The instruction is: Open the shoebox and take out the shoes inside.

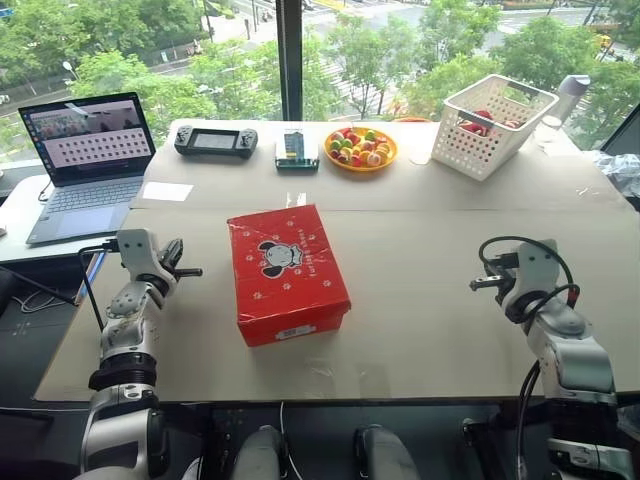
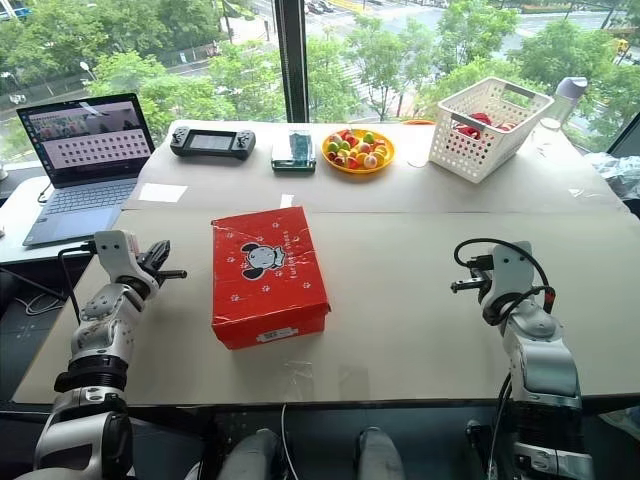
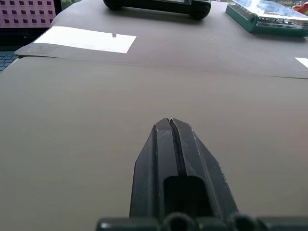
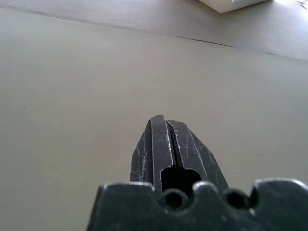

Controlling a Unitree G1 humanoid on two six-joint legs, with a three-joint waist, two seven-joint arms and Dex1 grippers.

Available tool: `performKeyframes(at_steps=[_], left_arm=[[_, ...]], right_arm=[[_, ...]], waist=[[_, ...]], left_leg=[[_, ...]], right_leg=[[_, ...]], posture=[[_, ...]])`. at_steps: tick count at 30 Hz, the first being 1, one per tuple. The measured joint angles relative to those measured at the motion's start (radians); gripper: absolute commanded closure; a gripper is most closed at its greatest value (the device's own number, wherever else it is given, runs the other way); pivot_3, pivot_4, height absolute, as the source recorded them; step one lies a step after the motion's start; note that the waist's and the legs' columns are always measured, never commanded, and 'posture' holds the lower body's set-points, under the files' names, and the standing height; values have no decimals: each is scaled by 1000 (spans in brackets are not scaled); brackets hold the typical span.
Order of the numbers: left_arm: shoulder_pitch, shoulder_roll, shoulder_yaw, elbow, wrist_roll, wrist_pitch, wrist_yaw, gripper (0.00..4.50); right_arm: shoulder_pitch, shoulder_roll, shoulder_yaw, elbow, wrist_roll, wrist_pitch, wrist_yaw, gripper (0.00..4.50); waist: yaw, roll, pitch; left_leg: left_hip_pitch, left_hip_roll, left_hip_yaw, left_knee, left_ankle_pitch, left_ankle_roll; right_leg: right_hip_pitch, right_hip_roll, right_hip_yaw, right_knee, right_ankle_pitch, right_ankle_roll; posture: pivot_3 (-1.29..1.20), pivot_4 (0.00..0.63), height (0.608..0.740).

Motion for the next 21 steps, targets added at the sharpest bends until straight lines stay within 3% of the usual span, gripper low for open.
performKeyframes(at_steps=[5,10,14,17,21], left_arm=[[-15,41,-33,34,10,2,-66,4500],[-1,190,-120,-27,-3,52,-399,4500],[66,377,-241,-182,-49,218,-775,4500],[97,454,-292,-251,-69,306,-934,4500],[72,461,-323,-251,-52,328,-970,4500]], right_arm=[[37,-72,6,-52,2,23,53,4474],[16,-215,37,-215,128,139,275,4474],[-84,-304,170,-287,265,188,556,4474],[-113,-295,237,-256,310,191,674,4474],[-212,-282,351,-124,240,138,732,4474]], waist=[[1,0,0],[-10,0,0],[-24,0,0],[-18,-1,0],[2,-1,0]], left_leg=[[0,0,0,0,0,0],[0,1,0,0,0,0],[1,2,-1,-1,-1,-1],[0,2,-1,0,-1,-2],[-1,2,-1,2,-2,-3]], right_leg=[[0,0,0,0,0,0],[-1,0,0,0,-2,-2],[-1,1,0,1,-8,-5],[-2,0,-1,1,-8,-6],[-2,0,-1,1,-9,-4]], posture=[[0,150,738],[0,150,738],[0,150,738],[0,150,738],[0,150,738]])
